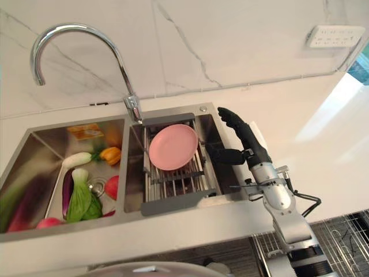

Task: Place the dishes in the dishwasher.

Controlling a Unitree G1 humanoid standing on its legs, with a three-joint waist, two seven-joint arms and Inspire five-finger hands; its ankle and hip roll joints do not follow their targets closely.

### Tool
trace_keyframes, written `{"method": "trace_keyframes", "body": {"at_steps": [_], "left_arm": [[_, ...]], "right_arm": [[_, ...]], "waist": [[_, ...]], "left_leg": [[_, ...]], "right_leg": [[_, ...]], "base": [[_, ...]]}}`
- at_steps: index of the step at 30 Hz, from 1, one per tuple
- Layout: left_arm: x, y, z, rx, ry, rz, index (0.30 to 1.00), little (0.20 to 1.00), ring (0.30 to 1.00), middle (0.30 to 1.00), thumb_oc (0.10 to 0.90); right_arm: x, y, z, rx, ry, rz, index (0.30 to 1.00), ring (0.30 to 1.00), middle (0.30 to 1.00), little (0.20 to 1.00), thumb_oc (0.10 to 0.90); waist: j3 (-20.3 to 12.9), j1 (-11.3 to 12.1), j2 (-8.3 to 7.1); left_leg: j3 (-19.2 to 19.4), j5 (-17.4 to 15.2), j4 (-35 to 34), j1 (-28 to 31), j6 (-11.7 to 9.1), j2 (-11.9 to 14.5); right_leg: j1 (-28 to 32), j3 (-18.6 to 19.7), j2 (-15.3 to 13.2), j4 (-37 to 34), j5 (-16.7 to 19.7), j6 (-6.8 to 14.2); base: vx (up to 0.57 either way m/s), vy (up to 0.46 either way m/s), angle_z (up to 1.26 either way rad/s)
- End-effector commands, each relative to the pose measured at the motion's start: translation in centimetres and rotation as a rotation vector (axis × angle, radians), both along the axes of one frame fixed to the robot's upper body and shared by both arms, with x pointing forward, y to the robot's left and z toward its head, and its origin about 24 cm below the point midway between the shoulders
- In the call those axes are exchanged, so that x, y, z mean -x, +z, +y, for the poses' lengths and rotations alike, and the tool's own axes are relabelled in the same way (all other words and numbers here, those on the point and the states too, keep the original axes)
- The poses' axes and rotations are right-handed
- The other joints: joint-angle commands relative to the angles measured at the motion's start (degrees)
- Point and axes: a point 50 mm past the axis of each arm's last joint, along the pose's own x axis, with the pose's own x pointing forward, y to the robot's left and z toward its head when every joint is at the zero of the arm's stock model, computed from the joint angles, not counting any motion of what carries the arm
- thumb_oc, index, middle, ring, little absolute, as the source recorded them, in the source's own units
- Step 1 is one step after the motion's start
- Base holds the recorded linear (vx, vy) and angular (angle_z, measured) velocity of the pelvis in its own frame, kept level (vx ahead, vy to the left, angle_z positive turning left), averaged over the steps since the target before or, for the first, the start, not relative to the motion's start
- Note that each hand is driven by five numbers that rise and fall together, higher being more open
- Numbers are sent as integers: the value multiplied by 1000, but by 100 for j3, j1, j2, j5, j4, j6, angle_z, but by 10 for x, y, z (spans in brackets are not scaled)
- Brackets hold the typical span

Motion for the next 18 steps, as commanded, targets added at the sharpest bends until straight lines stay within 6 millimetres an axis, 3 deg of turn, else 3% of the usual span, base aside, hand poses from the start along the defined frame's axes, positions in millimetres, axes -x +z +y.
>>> {"method": "trace_keyframes", "body": {"at_steps": [1, 11, 18], "left_arm": [[-40, 3, -20, 81, -58, -115, 900, 900, 900, 900, 800], [-43, 2, -32, 139, -86, -115, 900, 900, 900, 900, 800], [-46, 2, -35, 155, -93, -123, 900, 900, 900, 900, 800]], "right_arm": [[-11, 55, 5, 73, 65, -278, 900, 900, 900, 900, 800], [-11, 72, 9, 247, 129, -350, 900, 900, 900, 900, 800], [-9, 72, 13, 320, 164, -353, 900, 900, 900, 900, 800]], "waist": [[-108, 209, -277], [-167, 201, -276], [-169, 136, -264]], "left_leg": [[0, -745, 292, 495, 182, -161], [70, -816, 269, 686, 254, -175], [151, -852, 336, 708, 259, -155]], "right_leg": [[1, -71, -745, 73, 79, 552], [28, 42, -703, 36, 82, 564], [-6, 152, -656, -17, 109, 572]], "base": [[-12, 38, -3], [5, -13, -2], [8, -21, -16]]}}
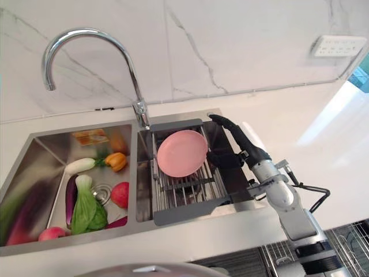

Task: Place the dishes in the dishwasher.

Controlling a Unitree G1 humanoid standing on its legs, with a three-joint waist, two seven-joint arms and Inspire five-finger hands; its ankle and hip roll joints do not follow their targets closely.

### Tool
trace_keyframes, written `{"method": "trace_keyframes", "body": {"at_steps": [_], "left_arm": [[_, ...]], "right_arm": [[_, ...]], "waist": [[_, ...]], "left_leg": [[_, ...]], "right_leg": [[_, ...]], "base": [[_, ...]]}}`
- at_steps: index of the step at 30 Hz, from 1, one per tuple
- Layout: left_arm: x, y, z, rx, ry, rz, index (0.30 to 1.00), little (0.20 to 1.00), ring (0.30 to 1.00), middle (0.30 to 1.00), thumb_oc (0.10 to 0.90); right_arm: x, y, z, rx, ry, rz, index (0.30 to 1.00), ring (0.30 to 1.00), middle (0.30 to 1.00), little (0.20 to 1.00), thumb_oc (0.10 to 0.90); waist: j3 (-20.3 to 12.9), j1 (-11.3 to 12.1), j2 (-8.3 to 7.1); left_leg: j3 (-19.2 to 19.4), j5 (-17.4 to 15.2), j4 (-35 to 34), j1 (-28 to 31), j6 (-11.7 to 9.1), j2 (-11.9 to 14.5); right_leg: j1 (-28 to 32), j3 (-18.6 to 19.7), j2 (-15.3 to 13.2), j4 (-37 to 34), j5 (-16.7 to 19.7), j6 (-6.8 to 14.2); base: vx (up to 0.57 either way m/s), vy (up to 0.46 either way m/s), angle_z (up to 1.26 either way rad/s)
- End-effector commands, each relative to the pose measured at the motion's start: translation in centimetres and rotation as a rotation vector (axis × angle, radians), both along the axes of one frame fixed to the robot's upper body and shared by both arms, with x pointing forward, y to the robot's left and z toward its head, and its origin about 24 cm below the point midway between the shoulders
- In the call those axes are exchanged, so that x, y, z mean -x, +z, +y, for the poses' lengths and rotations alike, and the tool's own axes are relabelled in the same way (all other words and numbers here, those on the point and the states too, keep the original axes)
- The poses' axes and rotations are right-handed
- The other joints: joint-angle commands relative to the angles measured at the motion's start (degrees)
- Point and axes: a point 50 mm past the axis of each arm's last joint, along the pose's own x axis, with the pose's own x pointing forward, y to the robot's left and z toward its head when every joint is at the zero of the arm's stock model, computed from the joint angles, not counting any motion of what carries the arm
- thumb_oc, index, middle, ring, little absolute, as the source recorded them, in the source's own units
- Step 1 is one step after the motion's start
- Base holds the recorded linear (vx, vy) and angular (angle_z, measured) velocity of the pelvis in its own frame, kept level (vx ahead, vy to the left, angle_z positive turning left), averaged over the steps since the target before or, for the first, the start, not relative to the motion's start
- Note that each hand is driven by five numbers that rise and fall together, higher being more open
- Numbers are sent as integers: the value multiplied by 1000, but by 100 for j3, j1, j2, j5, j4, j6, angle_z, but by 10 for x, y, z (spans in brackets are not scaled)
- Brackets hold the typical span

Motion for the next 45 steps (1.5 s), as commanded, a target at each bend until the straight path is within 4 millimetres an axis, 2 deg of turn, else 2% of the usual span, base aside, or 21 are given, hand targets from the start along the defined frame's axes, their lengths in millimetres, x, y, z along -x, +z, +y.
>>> {"method": "trace_keyframes", "body": {"at_steps": [1, 9, 16, 19, 28, 36, 45], "left_arm": [[-47, 2, -35, 117, -82, -128, 900, 900, 900, 900, 800], [-41, 0, -36, 120, -91, -102, 900, 900, 900, 900, 800], [-41, 0, -37, 110, -120, -94, 900, 900, 900, 900, 800], [-43, 0, -38, 108, -127, -100, 900, 900, 900, 900, 800], [-48, 2, -37, 77, -212, -115, 900, 900, 900, 900, 800], [-46, 2, -34, 50, -202, -118, 900, 900, 900, 900, 800], [-56, 5, -35, 31, -231, -159, 900, 900, 900, 900, 800]], "right_arm": [[-5, 60, 18, 72, 136, -311, 900, 900, 900, 900, 800], [-4, 45, 26, 167, 204, -244, 900, 900, 900, 900, 800], [-10, 21, 37, 274, 229, -177, 900, 900, 900, 900, 800], [-13, 16, 41, 302, 230, -177, 900, 900, 900, 900, 800], [-22, 12, 41, 487, 197, -258, 900, 900, 900, 900, 800], [-29, 16, 34, 664, 108, -394, 900, 900, 900, 900, 800], [-31, 8, 49, 706, 144, -438, 900, 900, 900, 900, 800]], "waist": [[-157, 10, -128], [-135, -8, -92], [-124, 73, -92], [-122, 109, -93], [-133, 251, -124], [-122, 344, -170], [-114, 416, -191]], "left_leg": [[17, -694, 350, 328, 26, 118], [147, -689, 222, 426, 38, 84], [56, -662, 146, 427, 59, 43], [17, -647, 128, 417, 62, 35], [-156, -598, 75, 363, 49, 38], [-230, -600, 88, 334, 40, 67], [-266, -608, 124, 320, 14, 109]], "right_leg": [[-353, -69, -417, 233, 51, 326], [-371, 16, -401, 140, 153, 381], [-331, -64, -448, 115, 176, 403], [-317, -114, -461, 111, 175, 400], [-233, -284, -482, 88, 127, 395], [-183, -359, -478, 88, 80, 386], [-123, -422, -450, 84, 24, 363]], "base": [[-7, -11, -19], [-16, 0, -16], [-7, -1, -1], [0, 0, 0], [-4, -9, 11], [1, -8, 4], [0, 0, 0]]}}
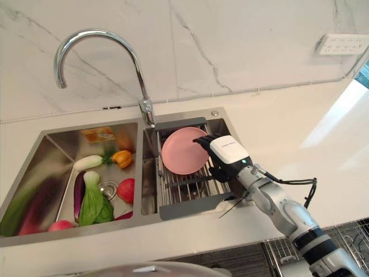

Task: Place the dishes in the dishwasher.

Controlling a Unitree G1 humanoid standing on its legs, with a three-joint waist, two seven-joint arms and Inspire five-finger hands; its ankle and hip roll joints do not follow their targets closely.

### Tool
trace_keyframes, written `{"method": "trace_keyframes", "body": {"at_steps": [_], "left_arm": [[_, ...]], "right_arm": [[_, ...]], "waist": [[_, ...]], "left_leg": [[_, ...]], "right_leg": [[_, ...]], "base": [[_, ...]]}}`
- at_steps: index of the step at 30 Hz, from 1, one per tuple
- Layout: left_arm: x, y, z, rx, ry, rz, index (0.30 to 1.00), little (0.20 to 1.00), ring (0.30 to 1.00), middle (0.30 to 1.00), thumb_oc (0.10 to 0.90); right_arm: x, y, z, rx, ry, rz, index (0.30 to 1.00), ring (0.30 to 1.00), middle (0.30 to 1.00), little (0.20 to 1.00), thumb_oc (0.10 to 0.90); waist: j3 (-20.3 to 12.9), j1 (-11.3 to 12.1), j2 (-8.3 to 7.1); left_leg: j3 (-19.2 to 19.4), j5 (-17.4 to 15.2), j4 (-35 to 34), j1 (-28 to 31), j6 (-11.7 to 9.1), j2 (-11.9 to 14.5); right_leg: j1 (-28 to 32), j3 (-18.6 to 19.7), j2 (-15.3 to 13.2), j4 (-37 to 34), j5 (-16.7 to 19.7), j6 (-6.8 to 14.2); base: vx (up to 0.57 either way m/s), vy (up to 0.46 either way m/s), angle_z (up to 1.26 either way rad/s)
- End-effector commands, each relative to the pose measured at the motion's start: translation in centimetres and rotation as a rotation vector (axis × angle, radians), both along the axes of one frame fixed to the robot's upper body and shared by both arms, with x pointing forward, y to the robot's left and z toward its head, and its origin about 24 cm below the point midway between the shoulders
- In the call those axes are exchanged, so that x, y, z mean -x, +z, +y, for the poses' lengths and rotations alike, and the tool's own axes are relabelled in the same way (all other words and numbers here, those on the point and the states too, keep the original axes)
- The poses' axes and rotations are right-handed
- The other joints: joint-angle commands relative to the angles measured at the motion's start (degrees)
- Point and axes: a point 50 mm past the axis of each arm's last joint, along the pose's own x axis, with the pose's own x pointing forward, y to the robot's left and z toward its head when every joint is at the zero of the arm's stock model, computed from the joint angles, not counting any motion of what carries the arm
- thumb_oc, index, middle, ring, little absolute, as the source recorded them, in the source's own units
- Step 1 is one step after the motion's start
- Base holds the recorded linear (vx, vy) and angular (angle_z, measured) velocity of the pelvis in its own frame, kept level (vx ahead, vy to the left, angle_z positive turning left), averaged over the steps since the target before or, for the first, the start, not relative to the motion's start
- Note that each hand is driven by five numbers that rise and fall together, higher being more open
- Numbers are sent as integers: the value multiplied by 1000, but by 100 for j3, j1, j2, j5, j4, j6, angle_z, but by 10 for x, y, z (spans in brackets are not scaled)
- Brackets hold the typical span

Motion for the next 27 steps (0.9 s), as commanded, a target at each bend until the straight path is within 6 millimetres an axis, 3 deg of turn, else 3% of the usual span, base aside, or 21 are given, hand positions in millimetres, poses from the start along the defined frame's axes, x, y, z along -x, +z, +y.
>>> {"method": "trace_keyframes", "body": {"at_steps": [1, 9, 10, 11, 18, 21, 25, 27], "left_arm": [[-43, 5, -25, 64, -79, -125, 900, 900, 900, 900, 800], [-48, 6, -27, 54, -109, -146, 900, 900, 900, 900, 800], [-49, 6, -28, 52, -114, -153, 900, 900, 900, 900, 800], [-49, 6, -28, 52, -113, -153, 900, 900, 900, 900, 800], [-49, 7, -28, 44, -79, -167, 900, 900, 900, 900, 800], [-38, 3, -22, 42, 103, -130, 900, 900, 900, 900, 800], [-33, 2, -19, 18, 90, -117, 900, 900, 900, 900, 800], [-31, 2, -19, 16, 86, -112, 900, 900, 900, 900, 800]], "right_arm": [[-27, 45, 22, -33, 88, -252, 900, 900, 900, 900, 800], [-38, 39, 46, 52, 173, -305, 900, 900, 900, 900, 800], [-39, 35, 52, 84, 198, -311, 439, 439, 439, 439, 493], [-40, 35, 52, 84, 199, -312, 300, 300, 300, 300, 400], [-44, 36, 56, 71, 172, -370, 300, 300, 300, 300, 400], [-41, 53, 50, -30, 117, -441, 300, 300, 300, 300, 400], [-36, 76, 44, -85, 86, -548, 300, 300, 300, 300, 400], [-36, 77, 42, -90, 78, -557, 300, 300, 300, 300, 400]], "waist": [[-130, 163, -351], [-136, 268, -340], [-136, 300, -338], [-134, 290, -337], [-139, 329, -335], [-146, 291, -334], [-142, 255, -319], [-146, 256, -316]], "left_leg": [[-196, -576, 126, 363, -36, 121], [-210, -578, 139, 355, -51, 139], [-212, -574, 135, 356, -57, 142], [-213, -574, 134, 357, -57, 142], [-258, -571, 142, 341, -71, 151], [-267, -563, 145, 332, -74, 149], [-260, -566, 139, 334, -69, 149], [-252, -566, 134, 340, -68, 149]], "right_leg": [[-72, -402, -429, 92, -121, 356], [-60, -432, -429, 88, -149, 353], [-45, -451, -425, 88, -160, 352], [-44, -452, -425, 88, -160, 352], [-17, -508, -425, 88, -187, 347], [-33, -512, -429, 88, -175, 342], [-28, -508, -420, 88, -183, 332], [-25, -500, -418, 88, -186, 331]], "base": [[0, 0, 0], [1, -2, 1], [5, -12, 8], [8, -13, 14], [5, -6, 5], [0, 0, 0], [8, 1, 4], [0, 0, 0]]}}
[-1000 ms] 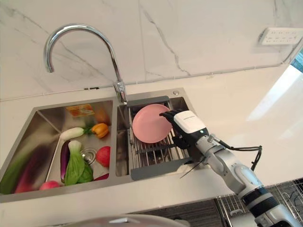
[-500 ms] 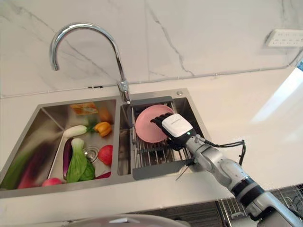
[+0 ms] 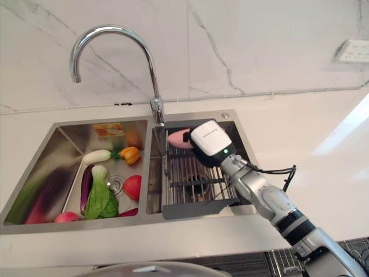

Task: Place the dishes in the dishwasher.

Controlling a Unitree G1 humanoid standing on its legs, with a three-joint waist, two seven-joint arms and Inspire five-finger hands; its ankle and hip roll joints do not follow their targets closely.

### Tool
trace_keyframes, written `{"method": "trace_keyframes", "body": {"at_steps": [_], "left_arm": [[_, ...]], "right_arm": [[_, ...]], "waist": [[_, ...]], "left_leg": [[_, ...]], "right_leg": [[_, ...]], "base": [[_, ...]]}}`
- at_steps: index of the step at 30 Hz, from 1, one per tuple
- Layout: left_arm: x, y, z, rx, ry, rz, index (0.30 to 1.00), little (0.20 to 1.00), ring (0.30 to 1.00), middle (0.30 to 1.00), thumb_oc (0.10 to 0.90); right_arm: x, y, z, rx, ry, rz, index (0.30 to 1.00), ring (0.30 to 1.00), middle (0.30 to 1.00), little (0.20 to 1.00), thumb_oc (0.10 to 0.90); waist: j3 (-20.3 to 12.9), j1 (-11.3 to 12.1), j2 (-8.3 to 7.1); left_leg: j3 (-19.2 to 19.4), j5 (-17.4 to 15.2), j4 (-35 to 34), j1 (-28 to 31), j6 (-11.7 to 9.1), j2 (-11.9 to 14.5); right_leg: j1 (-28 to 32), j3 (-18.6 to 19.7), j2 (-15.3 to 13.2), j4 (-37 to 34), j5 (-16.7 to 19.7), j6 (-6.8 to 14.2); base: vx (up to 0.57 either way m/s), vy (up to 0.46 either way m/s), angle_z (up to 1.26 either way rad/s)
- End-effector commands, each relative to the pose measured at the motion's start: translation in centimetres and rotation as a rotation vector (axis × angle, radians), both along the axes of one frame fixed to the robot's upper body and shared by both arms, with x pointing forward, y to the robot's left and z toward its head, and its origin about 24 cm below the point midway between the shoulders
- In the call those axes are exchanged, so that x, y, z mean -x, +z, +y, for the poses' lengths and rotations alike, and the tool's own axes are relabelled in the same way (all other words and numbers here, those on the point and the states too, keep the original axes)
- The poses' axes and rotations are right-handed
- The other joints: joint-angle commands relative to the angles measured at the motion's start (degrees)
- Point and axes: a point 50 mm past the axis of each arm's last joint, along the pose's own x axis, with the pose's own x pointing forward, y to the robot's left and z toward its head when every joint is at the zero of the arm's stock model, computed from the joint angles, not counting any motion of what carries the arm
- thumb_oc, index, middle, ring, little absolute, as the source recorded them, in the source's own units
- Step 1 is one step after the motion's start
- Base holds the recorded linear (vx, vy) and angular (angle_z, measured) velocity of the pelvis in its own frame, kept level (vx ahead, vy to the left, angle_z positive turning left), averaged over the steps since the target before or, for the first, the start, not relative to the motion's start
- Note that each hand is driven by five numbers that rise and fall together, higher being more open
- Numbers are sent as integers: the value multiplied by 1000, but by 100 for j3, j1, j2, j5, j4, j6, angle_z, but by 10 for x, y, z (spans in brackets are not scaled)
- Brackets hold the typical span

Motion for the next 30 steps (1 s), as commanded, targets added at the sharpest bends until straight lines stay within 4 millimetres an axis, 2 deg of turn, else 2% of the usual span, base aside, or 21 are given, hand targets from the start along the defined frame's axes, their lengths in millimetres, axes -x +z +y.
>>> {"method": "trace_keyframes", "body": {"at_steps": [1, 10, 19, 20, 21, 24, 25, 26, 27, 29, 30], "left_arm": [[-29, 1, -21, 41, -72, -54, 900, 900, 900, 900, 800], [-29, 1, -21, 35, -101, -59, 900, 900, 900, 900, 800], [-32, 2, -19, 38, -116, -69, 900, 900, 900, 900, 800], [-34, 3, -18, 42, -96, -81, 900, 900, 900, 900, 800], [-35, 3, -18, 42, -96, -83, 900, 900, 900, 900, 800], [-45, 6, -19, 62, -51, -122, 900, 900, 900, 900, 800], [-47, 6, -22, 70, -42, -127, 900, 900, 900, 900, 800], [-48, 6, -24, 75, -35, -128, 900, 900, 900, 900, 800], [-49, 5, -25, 79, -37, -127, 900, 900, 900, 900, 800], [-48, 5, -25, 85, -35, -119, 900, 900, 900, 900, 800], [-48, 5, -25, 85, -35, -119, 900, 900, 900, 900, 800]], "right_arm": [[-13, 52, 3, -143, 5, -250, 300, 300, 300, 300, 400], [-3, 74, -12, -201, -31, -343, 300, 300, 300, 300, 400], [12, 114, -33, -208, -65, -501, 300, 300, 300, 300, 400], [14, 126, -35, -203, -59, -548, 300, 300, 300, 300, 400], [14, 127, -35, -204, -59, -549, 300, 300, 300, 300, 400], [13, 149, -28, -182, -7, -614, 300, 300, 300, 300, 400], [13, 158, -25, -158, 4, -651, 300, 300, 300, 300, 400], [14, 163, -26, -138, 1, -675, 300, 300, 300, 300, 400], [15, 169, -26, -106, -5, -704, 300, 300, 300, 300, 400], [17, 181, -21, -63, 11, -768, 300, 300, 300, 300, 400], [17, 181, -21, -63, 11, -768, 300, 300, 300, 300, 400]], "waist": [[-156, 59, -255], [-142, 9, -267], [-131, -113, -331], [-46, -126, -378], [-49, -128, -394], [82, -56, -439], [122, -57, -455], [119, -85, -477], [137, -117, -508], [165, -119, -522], [165, -119, -522]], "left_leg": [[-45, -572, 126, 362, -62, 152], [-16, -601, 137, 378, -48, 144], [-57, -695, 226, 333, -23, 129], [-192, -810, 648, 153, 23, 144], [-197, -796, 677, 108, 31, 126], [-988, -1072, 1093, -156, 90, -170], [-1246, -1163, 1133, -188, 123, -330], [-1344, -1190, 1099, -201, 152, -416], [-1321, -1212, 1112, -243, 194, -505], [-1007, -1227, 1070, -337, 270, -581], [-1007, -1227, 1070, -337, 270, -581]], "right_leg": [[-121, -292, -410, 88, -137, 324], [-136, -245, -403, 88, -125, 327], [-194, -105, -393, 136, -112, 324], [-281, 44, -386, 292, -145, 280], [-315, 44, -407, 305, -131, 277], [-713, 388, -432, 572, -104, 252], [-849, 522, -461, 608, 0, 278], [-930, 571, -489, 571, 86, 312], [-1036, 600, -551, 501, 291, 407], [-1242, 547, -710, 270, 744, 662], [-1242, 547, -710, 270, 744, 662]], "base": [[0, 0, 0], [0, 0, 0], [-5, 6, -1], [-61, 23, 1], [-93, 37, -2], [-102, 88, -23], [-108, 148, -67], [-123, 170, -87], [-150, 149, -83], [-154, 110, -48], [-142, 67, -73]]}}
